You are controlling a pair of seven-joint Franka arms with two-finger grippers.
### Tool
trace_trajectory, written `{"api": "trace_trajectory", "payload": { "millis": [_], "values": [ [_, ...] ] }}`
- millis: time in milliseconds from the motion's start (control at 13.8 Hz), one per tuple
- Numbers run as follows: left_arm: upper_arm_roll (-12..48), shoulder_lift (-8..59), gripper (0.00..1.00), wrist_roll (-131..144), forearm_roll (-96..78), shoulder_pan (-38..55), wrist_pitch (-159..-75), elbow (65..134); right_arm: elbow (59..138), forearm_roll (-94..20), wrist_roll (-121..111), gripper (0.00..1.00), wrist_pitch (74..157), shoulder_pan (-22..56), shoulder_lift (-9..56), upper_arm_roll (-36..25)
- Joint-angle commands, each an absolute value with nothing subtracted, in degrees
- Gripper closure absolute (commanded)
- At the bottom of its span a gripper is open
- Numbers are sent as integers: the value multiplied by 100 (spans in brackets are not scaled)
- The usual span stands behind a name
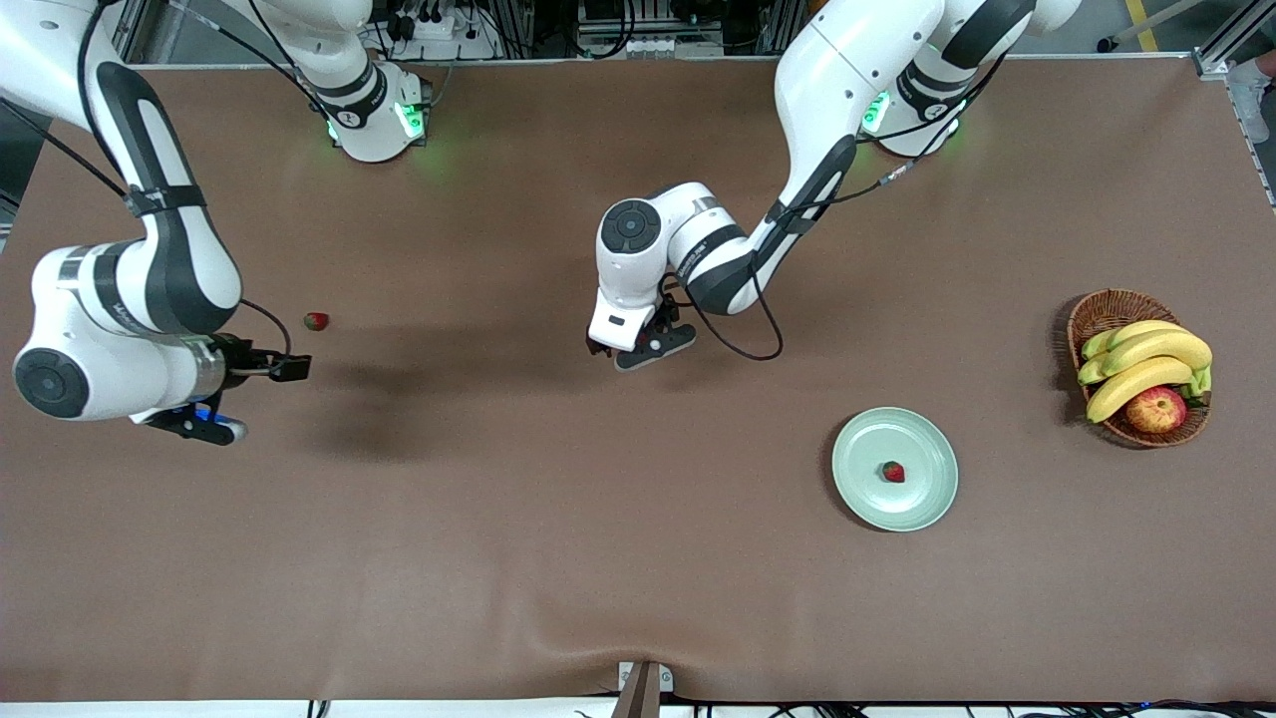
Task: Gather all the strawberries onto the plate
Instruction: 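Grasp the middle strawberry with the left gripper while the right gripper grasps another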
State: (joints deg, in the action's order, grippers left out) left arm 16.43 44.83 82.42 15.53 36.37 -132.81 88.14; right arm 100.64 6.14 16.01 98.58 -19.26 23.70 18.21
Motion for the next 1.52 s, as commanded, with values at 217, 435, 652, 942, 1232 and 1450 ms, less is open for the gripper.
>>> {"api": "trace_trajectory", "payload": {
  "millis": [217,435,652,942,1232,1450],
  "values": [
    [1591,4614,0,8104,1714,3797,-13263,8815,11213,976,749,0,11133,-2679,2022,1925],
    [1591,4667,0,8121,1714,3867,-13236,8877,11697,976,589,0,11732,-2821,1969,1925],
    [1591,4658,14,8034,1714,3850,-13228,8912,12101,984,580,0,12268,-2882,1969,1925],
    [1591,4641,21,7963,1714,3823,-13131,8912,12664,976,589,1,12735,-2883,1925,1934],
    [1591,4632,26,7919,1714,3814,-13131,8903,13042,976,589,19,12744,-2839,1794,1969],
    [1591,4614,75,7884,1714,3814,-13113,8903,13113,976,589,27,12779,-2821,1845,1978]
  ]
}}
